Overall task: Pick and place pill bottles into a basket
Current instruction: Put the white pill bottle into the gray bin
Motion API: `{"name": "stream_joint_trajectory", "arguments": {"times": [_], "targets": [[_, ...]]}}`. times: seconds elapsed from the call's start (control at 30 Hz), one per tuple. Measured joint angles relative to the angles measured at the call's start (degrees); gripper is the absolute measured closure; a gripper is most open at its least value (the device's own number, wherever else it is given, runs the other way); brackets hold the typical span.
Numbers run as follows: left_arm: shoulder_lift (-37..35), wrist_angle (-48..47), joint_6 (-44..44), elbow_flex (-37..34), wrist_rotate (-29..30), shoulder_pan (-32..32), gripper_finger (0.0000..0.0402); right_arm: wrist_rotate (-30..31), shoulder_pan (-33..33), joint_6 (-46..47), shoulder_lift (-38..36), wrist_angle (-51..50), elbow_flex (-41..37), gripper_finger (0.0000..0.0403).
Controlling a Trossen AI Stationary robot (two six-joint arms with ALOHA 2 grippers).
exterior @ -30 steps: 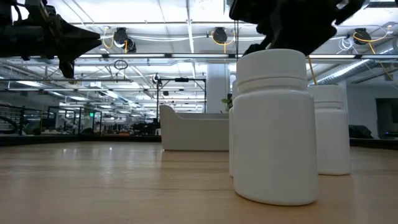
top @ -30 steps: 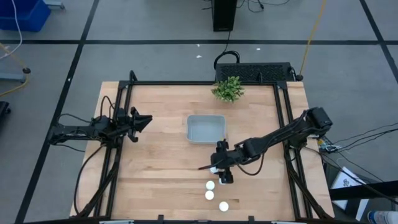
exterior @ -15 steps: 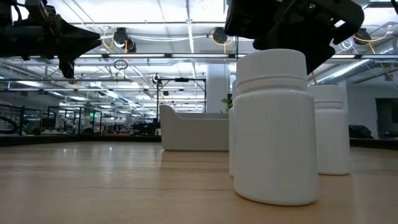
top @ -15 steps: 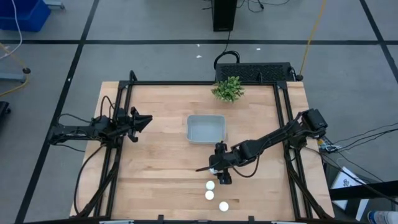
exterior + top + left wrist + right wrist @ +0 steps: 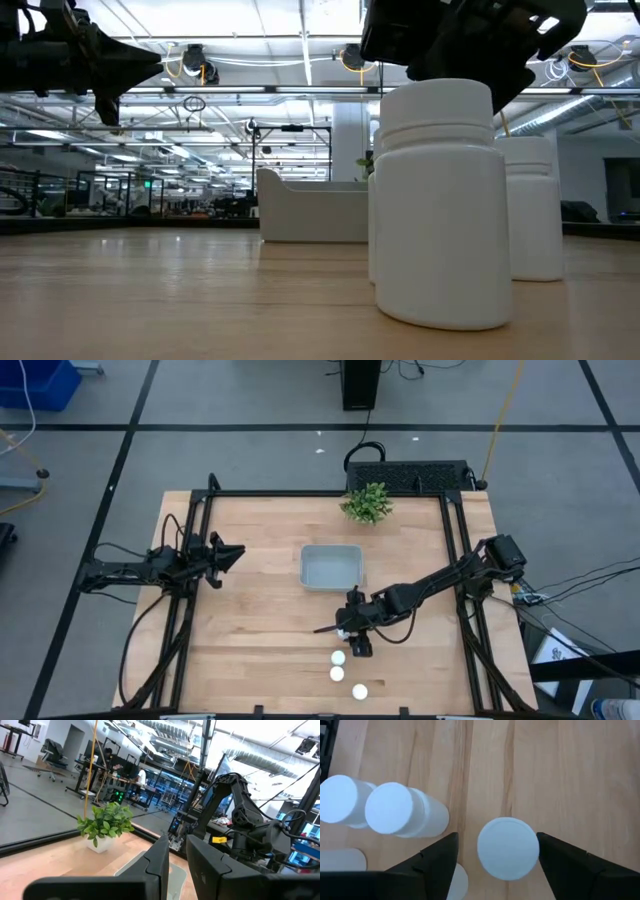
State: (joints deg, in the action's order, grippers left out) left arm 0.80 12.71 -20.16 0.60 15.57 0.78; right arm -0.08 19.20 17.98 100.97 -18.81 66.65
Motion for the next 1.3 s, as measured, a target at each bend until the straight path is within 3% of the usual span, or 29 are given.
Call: {"name": "stream_joint_trajectory", "arguments": {"times": [0.43,0.87,1.3], "targets": [[0.0,0.5,0.1,0.0,0.0,0.0,0.033,0.0,0.0,-1.1,-0.1,-1.0,0.0,0.0246],[0.0,0.4,0.5,0.0,0.0,0.0,0.033,0.1,-0.9,-2.6,-0.5,0.1,0.0,0.0249],[0.0,0.3,0.5,0.0,0.0,0.0,0.033,4.8,-2.7,-5.4,-10.2,-0.5,0.0,0.0247]]}}
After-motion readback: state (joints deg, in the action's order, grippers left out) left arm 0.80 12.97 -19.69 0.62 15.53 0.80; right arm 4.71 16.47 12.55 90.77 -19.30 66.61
